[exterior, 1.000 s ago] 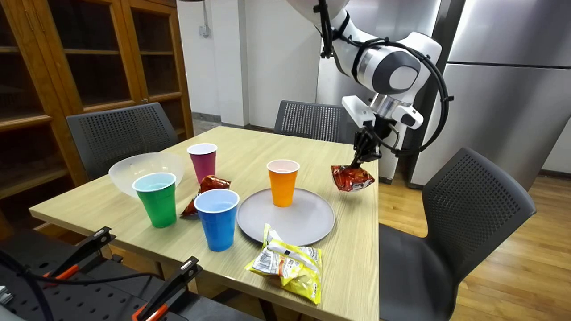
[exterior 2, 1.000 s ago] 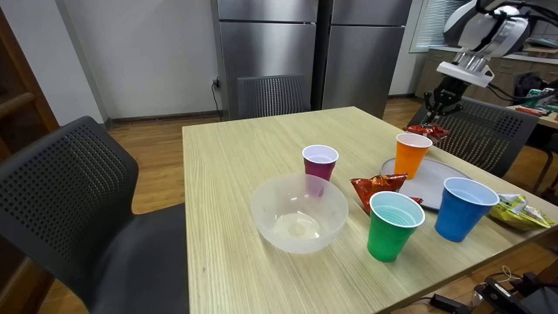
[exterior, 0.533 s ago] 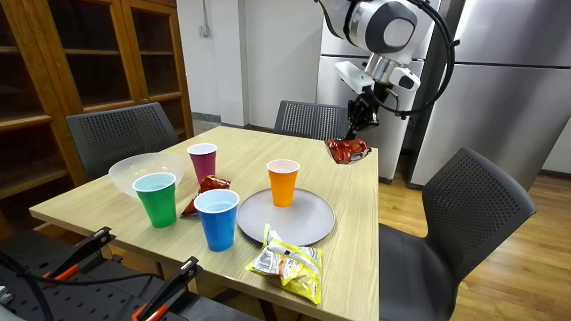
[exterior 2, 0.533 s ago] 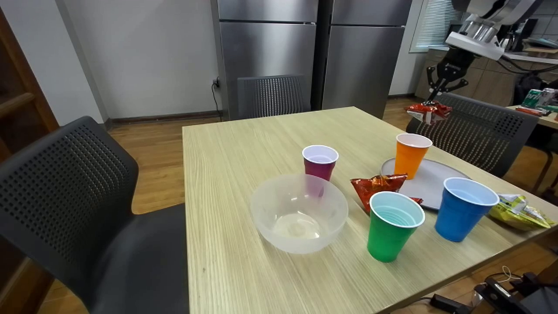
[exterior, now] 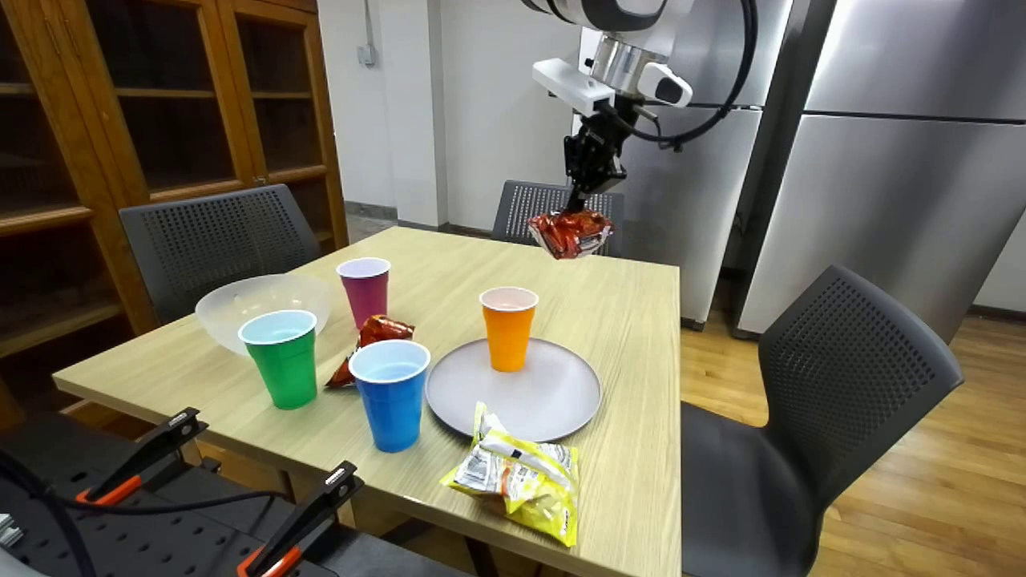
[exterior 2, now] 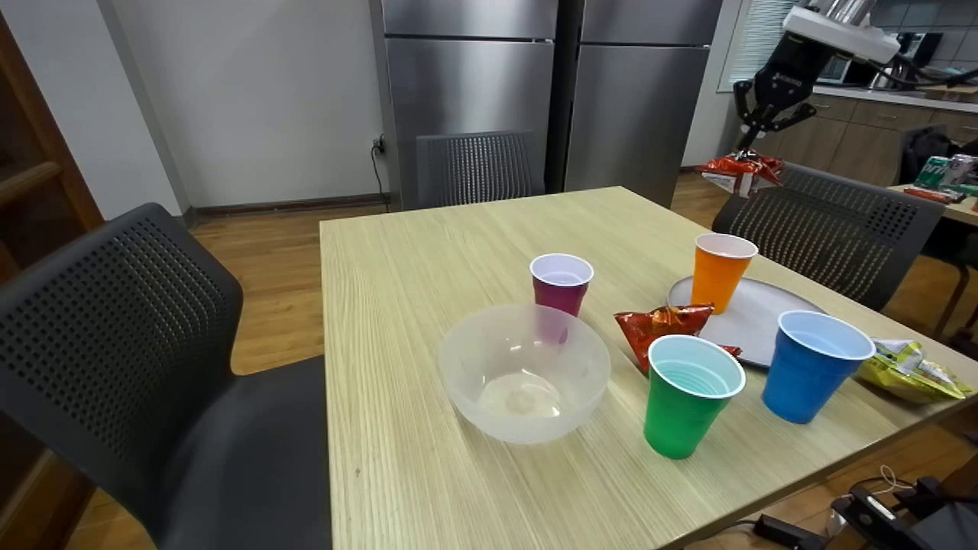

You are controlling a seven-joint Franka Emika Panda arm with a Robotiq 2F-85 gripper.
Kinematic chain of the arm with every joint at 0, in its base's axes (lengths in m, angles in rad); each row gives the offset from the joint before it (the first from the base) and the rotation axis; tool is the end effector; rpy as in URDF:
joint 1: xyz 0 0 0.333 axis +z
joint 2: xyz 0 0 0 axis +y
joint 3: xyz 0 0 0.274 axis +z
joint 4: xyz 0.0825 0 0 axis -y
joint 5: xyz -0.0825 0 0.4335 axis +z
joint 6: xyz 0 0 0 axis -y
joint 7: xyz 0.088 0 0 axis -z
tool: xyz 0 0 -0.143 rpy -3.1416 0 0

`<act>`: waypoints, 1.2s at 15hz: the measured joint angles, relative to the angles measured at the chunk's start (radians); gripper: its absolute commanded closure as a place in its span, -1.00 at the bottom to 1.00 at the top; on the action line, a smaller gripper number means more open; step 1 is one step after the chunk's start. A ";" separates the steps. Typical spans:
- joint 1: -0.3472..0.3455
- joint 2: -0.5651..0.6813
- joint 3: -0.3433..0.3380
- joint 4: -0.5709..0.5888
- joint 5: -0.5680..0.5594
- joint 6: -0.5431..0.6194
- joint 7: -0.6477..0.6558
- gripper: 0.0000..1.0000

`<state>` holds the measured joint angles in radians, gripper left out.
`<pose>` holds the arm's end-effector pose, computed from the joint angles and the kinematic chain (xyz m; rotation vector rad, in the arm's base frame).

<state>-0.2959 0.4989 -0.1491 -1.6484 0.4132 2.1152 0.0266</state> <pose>0.6462 -0.2683 0.2280 -2.7025 0.9474 -0.0529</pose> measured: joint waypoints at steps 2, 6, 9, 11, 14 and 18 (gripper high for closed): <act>0.035 -0.073 0.008 -0.096 -0.022 0.036 -0.007 1.00; 0.119 -0.214 0.029 -0.294 -0.069 0.118 -0.010 1.00; 0.183 -0.303 0.058 -0.426 -0.104 0.173 -0.010 1.00; 0.224 -0.349 0.081 -0.496 -0.122 0.202 -0.010 1.00; 0.280 -0.399 0.123 -0.576 -0.146 0.233 -0.010 1.00; 0.346 -0.420 0.177 -0.633 -0.171 0.252 -0.008 1.00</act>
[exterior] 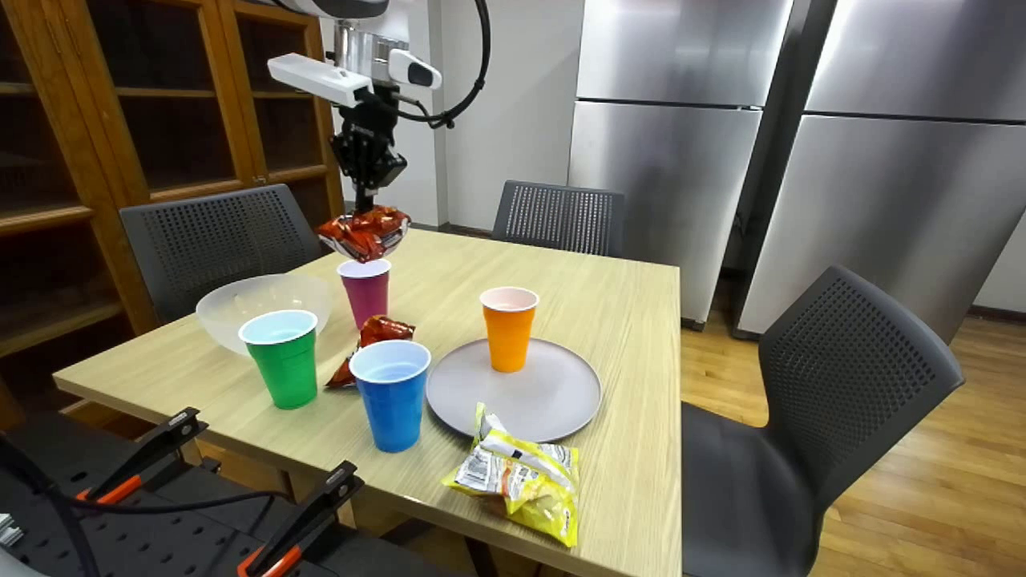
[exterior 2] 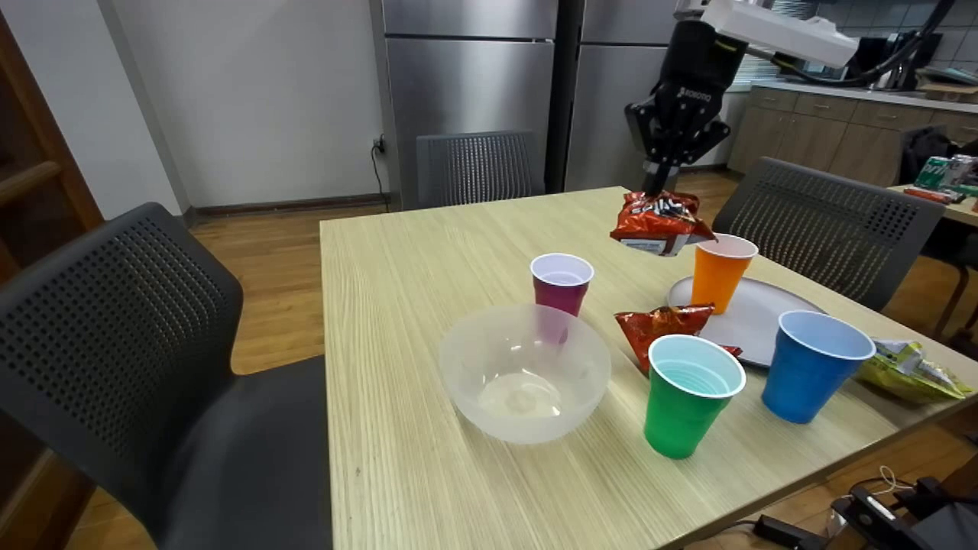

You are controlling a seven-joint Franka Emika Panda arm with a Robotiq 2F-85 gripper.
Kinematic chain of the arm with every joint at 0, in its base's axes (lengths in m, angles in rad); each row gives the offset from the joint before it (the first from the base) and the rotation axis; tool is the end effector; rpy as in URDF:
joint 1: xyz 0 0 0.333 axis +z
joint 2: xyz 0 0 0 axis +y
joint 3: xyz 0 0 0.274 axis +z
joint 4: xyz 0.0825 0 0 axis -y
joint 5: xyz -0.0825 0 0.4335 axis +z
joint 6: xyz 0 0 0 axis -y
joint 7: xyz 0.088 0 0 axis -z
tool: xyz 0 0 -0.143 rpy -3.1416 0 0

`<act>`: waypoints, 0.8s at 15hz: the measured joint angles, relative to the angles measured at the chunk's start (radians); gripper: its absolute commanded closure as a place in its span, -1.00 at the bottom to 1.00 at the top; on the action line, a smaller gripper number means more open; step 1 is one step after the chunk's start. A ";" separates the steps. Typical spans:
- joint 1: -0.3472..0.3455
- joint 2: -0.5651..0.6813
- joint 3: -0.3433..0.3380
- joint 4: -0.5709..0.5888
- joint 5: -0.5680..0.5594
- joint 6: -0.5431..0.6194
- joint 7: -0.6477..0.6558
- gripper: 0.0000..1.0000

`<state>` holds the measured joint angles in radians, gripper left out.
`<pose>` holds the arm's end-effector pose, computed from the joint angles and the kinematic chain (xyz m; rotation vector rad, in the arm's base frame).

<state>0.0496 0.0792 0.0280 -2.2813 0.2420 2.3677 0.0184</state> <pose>0.5551 0.0523 0.2083 -2.9649 0.1689 0.0019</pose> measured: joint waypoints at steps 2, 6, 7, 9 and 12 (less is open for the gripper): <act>0.027 0.001 0.023 -0.013 -0.016 0.002 0.001 1.00; 0.074 0.008 0.064 -0.027 -0.052 0.003 0.001 1.00; 0.086 0.014 0.074 -0.028 -0.061 0.003 0.001 1.00; 0.108 0.031 0.093 -0.029 -0.085 0.003 0.002 1.00; 0.136 0.068 0.113 -0.029 -0.119 0.003 0.005 1.00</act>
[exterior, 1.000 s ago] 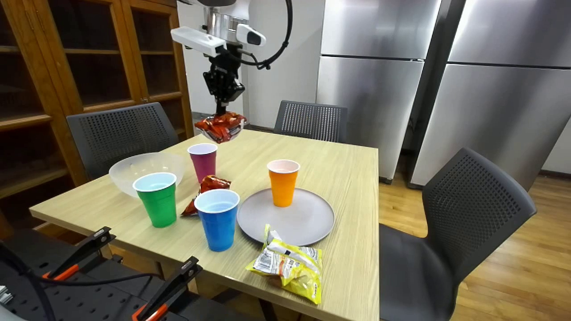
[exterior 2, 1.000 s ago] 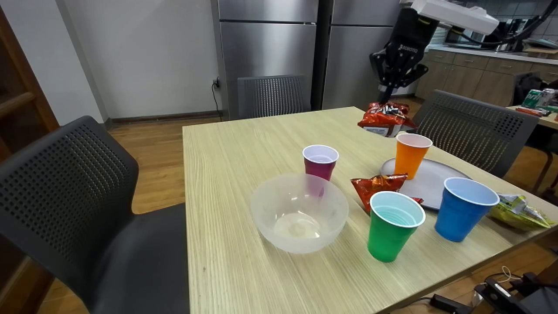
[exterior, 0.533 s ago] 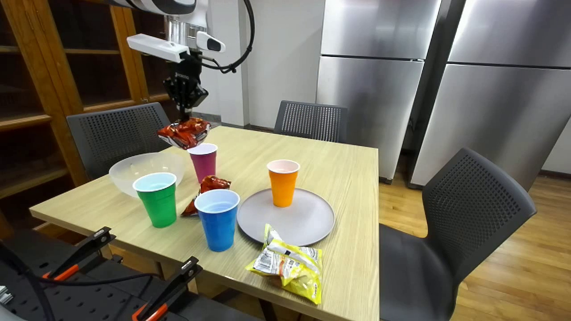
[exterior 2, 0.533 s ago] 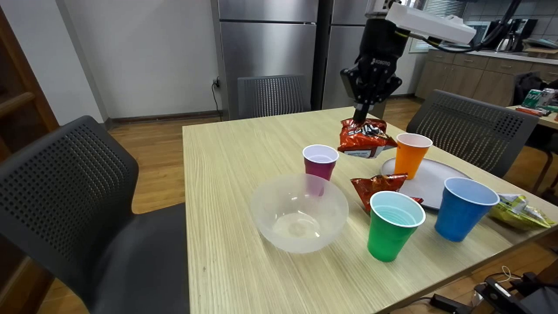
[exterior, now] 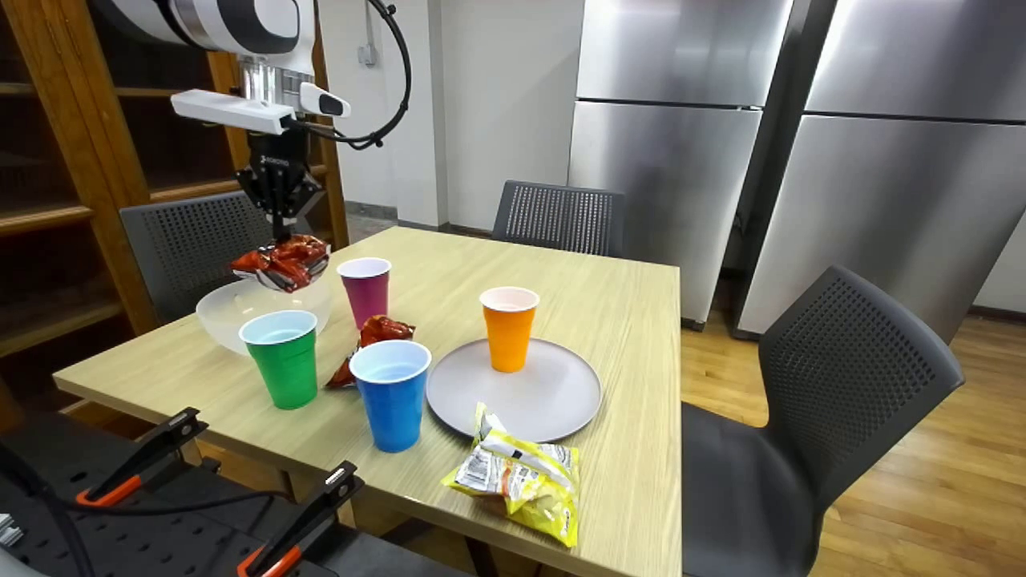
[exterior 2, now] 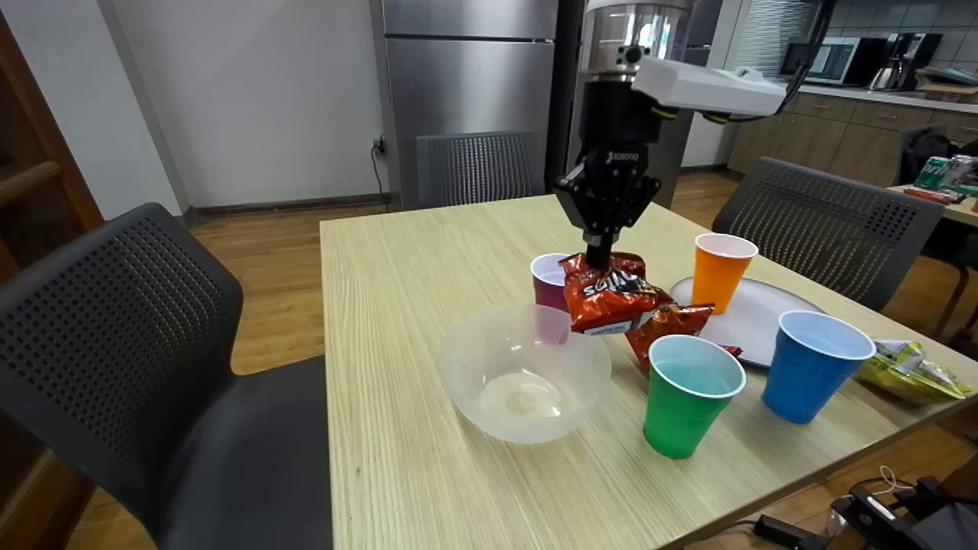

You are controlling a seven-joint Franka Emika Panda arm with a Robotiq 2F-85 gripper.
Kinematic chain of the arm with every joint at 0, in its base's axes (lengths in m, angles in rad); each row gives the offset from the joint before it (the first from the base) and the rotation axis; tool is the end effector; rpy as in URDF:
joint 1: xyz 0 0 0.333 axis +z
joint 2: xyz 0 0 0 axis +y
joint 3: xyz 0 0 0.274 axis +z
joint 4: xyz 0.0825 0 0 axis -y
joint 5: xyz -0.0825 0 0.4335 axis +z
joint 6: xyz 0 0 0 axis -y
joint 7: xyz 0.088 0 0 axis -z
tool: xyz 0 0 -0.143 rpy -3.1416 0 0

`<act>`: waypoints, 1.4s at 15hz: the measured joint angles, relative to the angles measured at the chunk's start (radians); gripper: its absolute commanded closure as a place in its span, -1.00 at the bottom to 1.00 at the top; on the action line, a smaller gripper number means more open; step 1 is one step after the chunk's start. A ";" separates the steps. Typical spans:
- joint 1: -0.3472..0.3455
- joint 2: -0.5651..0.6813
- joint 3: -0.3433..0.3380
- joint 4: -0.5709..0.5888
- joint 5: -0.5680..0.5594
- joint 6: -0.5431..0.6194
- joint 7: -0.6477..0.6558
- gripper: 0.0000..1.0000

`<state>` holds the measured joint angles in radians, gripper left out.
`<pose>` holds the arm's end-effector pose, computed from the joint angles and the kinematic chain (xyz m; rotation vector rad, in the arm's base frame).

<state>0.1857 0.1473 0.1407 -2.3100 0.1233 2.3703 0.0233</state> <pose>0.5049 0.1786 0.1591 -3.0346 -0.3203 0.1572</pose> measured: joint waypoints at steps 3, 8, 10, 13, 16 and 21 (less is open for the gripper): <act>0.024 0.044 0.016 0.009 -0.022 0.000 0.000 1.00; 0.052 0.111 0.031 0.048 -0.053 0.000 0.001 1.00; 0.062 0.139 0.032 0.072 -0.059 0.000 0.001 1.00; 0.072 0.184 0.032 0.117 -0.070 0.000 0.006 1.00; 0.081 0.232 0.032 0.161 -0.078 0.000 0.014 0.48; 0.089 0.283 0.032 0.202 -0.101 -0.006 0.018 -0.10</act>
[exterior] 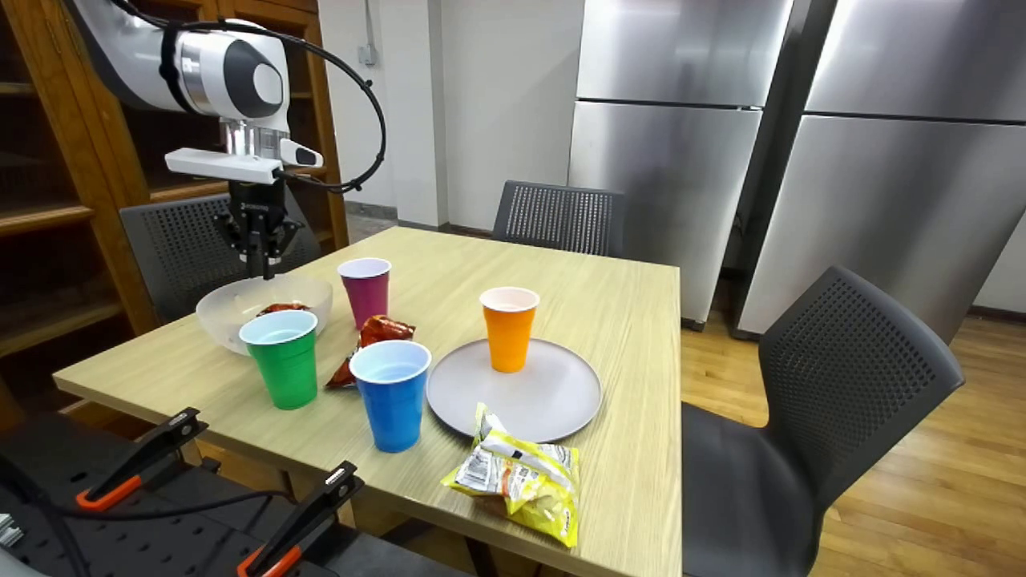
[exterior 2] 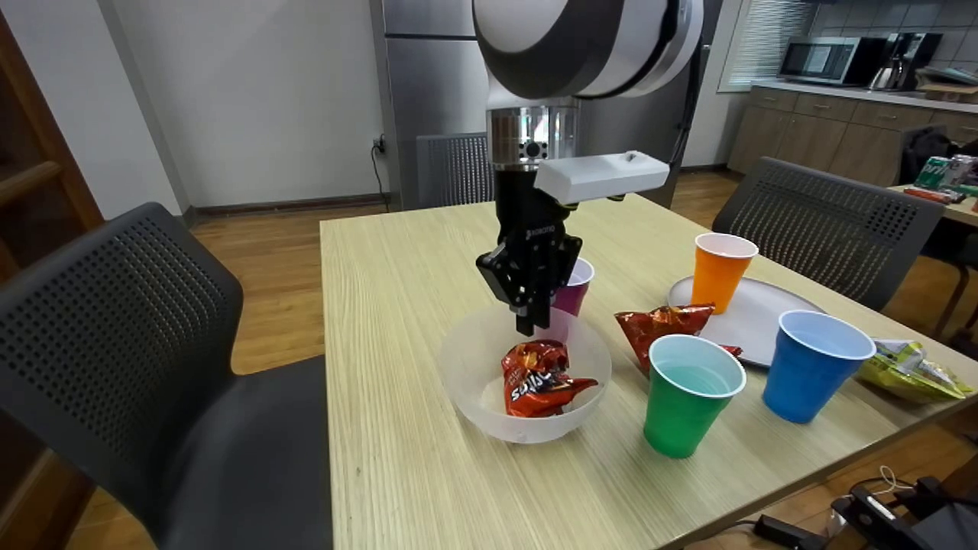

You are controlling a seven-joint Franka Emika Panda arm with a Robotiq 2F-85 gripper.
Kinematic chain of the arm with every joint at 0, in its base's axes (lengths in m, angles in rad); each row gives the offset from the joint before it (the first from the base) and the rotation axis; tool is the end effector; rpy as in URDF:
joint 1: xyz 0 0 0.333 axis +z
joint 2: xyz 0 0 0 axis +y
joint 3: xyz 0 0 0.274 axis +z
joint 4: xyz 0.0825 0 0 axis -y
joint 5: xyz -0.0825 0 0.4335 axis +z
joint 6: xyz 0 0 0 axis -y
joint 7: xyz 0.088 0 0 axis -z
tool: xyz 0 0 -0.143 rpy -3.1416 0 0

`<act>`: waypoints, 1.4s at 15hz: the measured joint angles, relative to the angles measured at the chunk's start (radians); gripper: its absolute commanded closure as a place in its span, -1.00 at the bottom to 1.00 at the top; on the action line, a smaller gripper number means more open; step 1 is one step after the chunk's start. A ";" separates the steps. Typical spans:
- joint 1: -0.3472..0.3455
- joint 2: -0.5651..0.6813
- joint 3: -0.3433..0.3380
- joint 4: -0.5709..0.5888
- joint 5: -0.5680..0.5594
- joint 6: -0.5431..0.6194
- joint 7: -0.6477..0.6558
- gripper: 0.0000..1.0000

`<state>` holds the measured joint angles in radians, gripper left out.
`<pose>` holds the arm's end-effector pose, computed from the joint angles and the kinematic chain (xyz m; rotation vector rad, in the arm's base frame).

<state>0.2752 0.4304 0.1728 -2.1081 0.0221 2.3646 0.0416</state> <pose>0.5065 0.2544 0.0852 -3.0293 -0.5824 0.2850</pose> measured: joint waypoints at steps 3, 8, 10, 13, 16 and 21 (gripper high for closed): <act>-0.001 -0.009 0.000 0.001 0.000 -0.017 -0.001 -0.57; -0.025 -0.085 0.000 -0.002 0.004 -0.100 -0.024 -1.00; -0.045 -0.129 -0.001 -0.007 0.004 -0.147 -0.042 -1.00; -0.080 -0.195 -0.005 -0.019 0.004 -0.204 -0.071 -1.00; -0.114 -0.252 -0.021 -0.039 0.005 -0.235 -0.097 -1.00; -0.141 -0.301 -0.039 -0.063 0.006 -0.254 -0.120 -1.00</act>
<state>0.1339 0.1298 0.1334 -2.1711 0.0283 2.1105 -0.0784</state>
